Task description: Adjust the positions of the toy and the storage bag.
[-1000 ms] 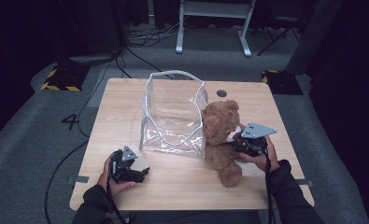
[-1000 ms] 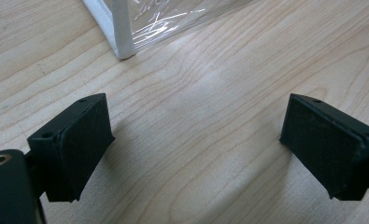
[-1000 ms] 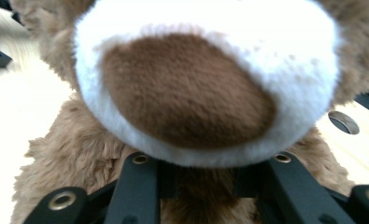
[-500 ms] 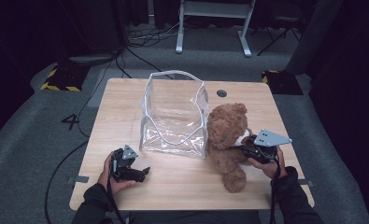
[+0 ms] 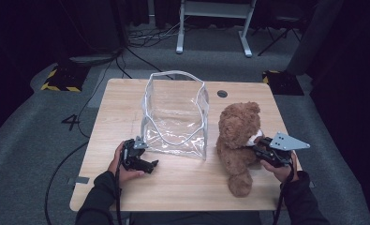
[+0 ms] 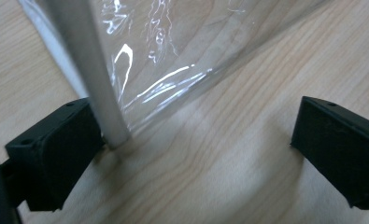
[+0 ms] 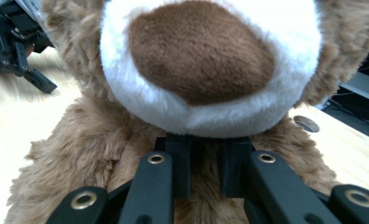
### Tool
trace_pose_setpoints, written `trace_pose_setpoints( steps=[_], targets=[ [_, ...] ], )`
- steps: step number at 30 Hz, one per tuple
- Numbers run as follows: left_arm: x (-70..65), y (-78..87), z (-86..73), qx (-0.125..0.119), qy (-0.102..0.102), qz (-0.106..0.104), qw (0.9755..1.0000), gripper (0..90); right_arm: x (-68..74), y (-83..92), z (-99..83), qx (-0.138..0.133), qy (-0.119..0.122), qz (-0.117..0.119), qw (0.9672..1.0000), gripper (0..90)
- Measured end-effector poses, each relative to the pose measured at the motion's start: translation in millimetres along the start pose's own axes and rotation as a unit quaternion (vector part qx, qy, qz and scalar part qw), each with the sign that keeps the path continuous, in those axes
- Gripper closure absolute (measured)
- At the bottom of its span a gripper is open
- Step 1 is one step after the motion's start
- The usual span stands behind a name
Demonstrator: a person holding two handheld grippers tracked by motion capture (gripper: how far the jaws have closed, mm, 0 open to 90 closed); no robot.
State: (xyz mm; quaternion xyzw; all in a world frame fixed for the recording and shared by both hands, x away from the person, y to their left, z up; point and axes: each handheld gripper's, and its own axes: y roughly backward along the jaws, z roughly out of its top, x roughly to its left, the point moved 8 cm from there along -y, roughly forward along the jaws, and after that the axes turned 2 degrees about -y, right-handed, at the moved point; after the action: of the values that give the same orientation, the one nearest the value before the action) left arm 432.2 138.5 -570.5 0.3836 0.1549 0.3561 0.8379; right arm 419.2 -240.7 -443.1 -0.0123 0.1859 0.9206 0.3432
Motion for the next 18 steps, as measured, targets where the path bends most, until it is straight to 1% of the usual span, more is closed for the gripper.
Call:
trace_pose_setpoints(
  steps=[4, 5, 6, 8, 9, 10, 11, 12, 14, 16, 18],
  targets=[
    [-0.8, -4.3, 4.9, -0.001, -0.002, -0.006, 1.0, 0.5, -3.6, 8.0, -0.1, -0.006, -0.002, -0.004, 1.0, 77.6],
    [-1.3, -6.8, 8.3, -0.002, -0.006, -0.005, 1.0, 0.6, -5.5, 13.1, 0.1, -0.01, -0.003, -0.007, 0.9999, 77.7],
    [-1.3, -6.8, 8.3, -0.002, -0.006, -0.005, 1.0, 0.7, -5.5, 13.1, 0.1, -0.01, -0.003, -0.007, 0.9999, 77.7],
    [-3.6, -9.2, 11.6, -0.004, -0.009, -0.007, 0.9999, 1.6, -7.8, 20.6, 0.5, -0.014, -0.003, -0.011, 0.9998, 77.8],
    [-7.4, -12.2, 14.8, -0.003, -0.008, -0.014, 0.9999, 1.8, -8.8, 22.9, 0.5, -0.016, -0.003, -0.012, 0.9998, 77.9],
    [-7.8, -13.6, 16.9, -0.003, -0.014, -0.013, 0.9998, 1.8, -9.8, 25.1, 0.5, -0.017, -0.004, -0.013, 0.9998, 77.9],
    [-7.8, -13.6, 16.9, -0.003, -0.014, -0.013, 0.9998, 1.7, -10.9, 27.0, 0.3, -0.018, -0.005, -0.015, 0.9997, 77.9],
    [-10.6, -17.3, 21.0, 0.0, -0.015, -0.017, 0.9997, 1.4, -11.8, 28.6, 0.1, -0.02, -0.005, -0.016, 0.9997, 78.1],
    [-11.4, -19.5, 23.5, -0.002, -0.017, -0.016, 0.9997, 1.2, -13.6, 31.8, -0.5, -0.021, -0.006, -0.019, 0.9996, 78.3],
    [-16.2, -25.5, 30.7, -0.003, -0.021, -0.021, 0.9996, 1.2, -14.9, 34.7, -0.7, -0.022, -0.007, -0.022, 0.9995, 78.5],
    [-17.9, -27.0, 32.6, -0.001, -0.025, -0.024, 0.9994, 1.5, -16.0, 37.7, -0.6, -0.024, -0.008, -0.023, 0.9994, 78.6]
  ],
)
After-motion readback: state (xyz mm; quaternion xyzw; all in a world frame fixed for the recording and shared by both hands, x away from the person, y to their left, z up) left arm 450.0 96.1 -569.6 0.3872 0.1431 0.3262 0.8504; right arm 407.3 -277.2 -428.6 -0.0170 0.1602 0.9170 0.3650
